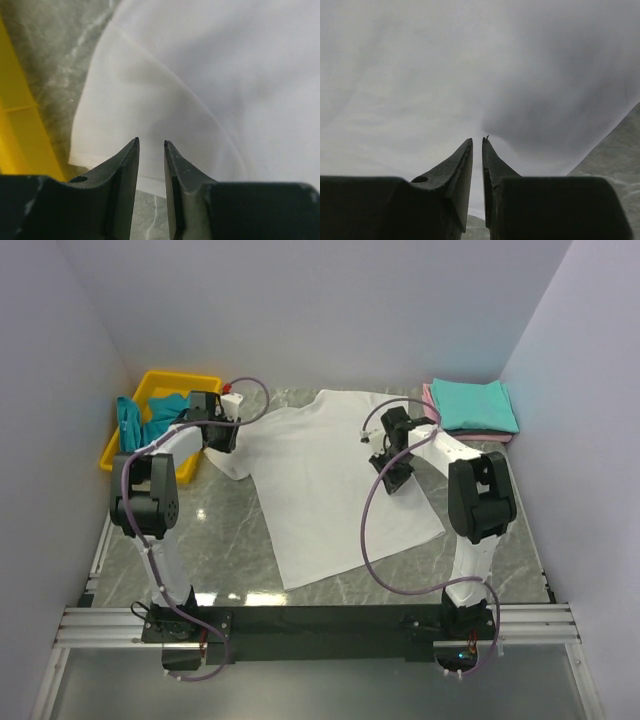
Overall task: Fold and stack the t-shirts
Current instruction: Flatten the tshirt out
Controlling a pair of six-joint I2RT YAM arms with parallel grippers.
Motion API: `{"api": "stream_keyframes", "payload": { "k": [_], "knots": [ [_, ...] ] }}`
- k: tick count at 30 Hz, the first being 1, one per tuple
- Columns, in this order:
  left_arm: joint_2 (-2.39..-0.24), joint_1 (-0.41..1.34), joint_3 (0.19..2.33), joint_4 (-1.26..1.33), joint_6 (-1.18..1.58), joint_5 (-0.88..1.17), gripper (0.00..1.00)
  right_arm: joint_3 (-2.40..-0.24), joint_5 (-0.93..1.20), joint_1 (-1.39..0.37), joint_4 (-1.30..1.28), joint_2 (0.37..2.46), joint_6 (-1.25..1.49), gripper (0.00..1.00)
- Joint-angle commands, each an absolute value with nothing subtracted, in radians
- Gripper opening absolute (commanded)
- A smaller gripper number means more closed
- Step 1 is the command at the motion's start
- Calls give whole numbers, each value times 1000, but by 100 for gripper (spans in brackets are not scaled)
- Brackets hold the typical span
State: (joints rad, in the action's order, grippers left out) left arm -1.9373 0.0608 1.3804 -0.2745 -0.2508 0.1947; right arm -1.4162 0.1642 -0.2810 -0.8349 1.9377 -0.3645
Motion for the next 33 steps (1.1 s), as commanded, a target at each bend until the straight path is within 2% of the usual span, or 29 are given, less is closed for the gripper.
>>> {"api": "stream_keyframes", "payload": {
  "k": [1,8,16,23,27,33],
  "knots": [
    [-1985,71,1419,-285,-357,123,32,-1402,98,-275,-838,1960,-385,20],
    [-1971,80,1323,-385,-478,80,28,-1468,2,-241,-854,2095,-416,19],
    [-1755,123,1103,-583,-563,144,25,-1814,-81,-183,-991,2288,-475,19],
    [-1502,325,954,-750,-572,216,25,-2191,-186,-184,-1018,2485,-523,19],
    [-1399,341,1018,-790,-507,332,28,-2194,-170,-183,-1000,2393,-514,20],
    [-1432,287,1172,-715,-434,376,34,-1899,-28,-183,-951,2044,-486,40]
  ]
}}
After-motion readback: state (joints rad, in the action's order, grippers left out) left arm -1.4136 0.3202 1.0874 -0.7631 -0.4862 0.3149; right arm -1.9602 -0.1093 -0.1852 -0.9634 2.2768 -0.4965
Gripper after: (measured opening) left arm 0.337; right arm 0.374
